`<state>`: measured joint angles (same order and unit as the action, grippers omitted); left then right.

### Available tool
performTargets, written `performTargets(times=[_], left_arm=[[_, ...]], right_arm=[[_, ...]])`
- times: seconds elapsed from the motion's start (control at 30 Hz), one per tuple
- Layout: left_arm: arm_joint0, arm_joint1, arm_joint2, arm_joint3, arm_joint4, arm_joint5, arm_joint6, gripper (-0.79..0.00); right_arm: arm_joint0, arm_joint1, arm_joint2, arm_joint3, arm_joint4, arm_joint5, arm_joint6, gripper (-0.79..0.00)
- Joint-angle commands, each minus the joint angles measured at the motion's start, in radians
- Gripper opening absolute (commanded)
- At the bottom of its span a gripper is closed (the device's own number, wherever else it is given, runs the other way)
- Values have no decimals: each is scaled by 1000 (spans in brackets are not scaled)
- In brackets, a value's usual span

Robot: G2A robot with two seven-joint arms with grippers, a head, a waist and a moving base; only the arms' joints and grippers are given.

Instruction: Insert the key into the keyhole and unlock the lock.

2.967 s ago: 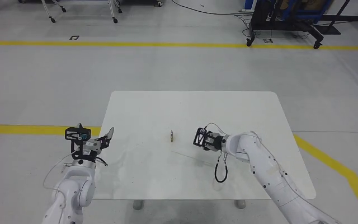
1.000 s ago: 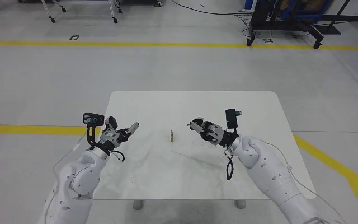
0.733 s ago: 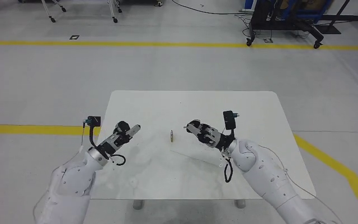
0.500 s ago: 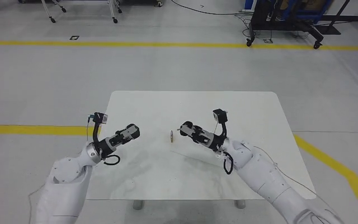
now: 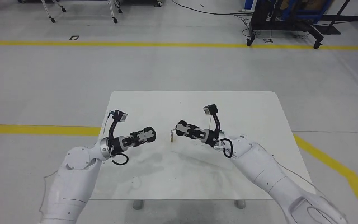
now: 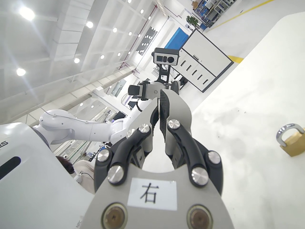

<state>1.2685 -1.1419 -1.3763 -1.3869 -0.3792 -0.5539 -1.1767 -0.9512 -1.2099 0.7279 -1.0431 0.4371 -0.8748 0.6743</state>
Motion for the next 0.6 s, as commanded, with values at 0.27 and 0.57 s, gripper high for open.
performTargets(times=[0.27, 0.57], left_arm=[[-25, -2, 59, -15, 52, 6, 42, -385], [-39, 0, 94, -15, 103, 4, 77, -520]], right_arm=[[23, -31, -35, 23, 17, -10, 60, -785], [38, -58, -55, 64, 49, -31, 102, -785]])
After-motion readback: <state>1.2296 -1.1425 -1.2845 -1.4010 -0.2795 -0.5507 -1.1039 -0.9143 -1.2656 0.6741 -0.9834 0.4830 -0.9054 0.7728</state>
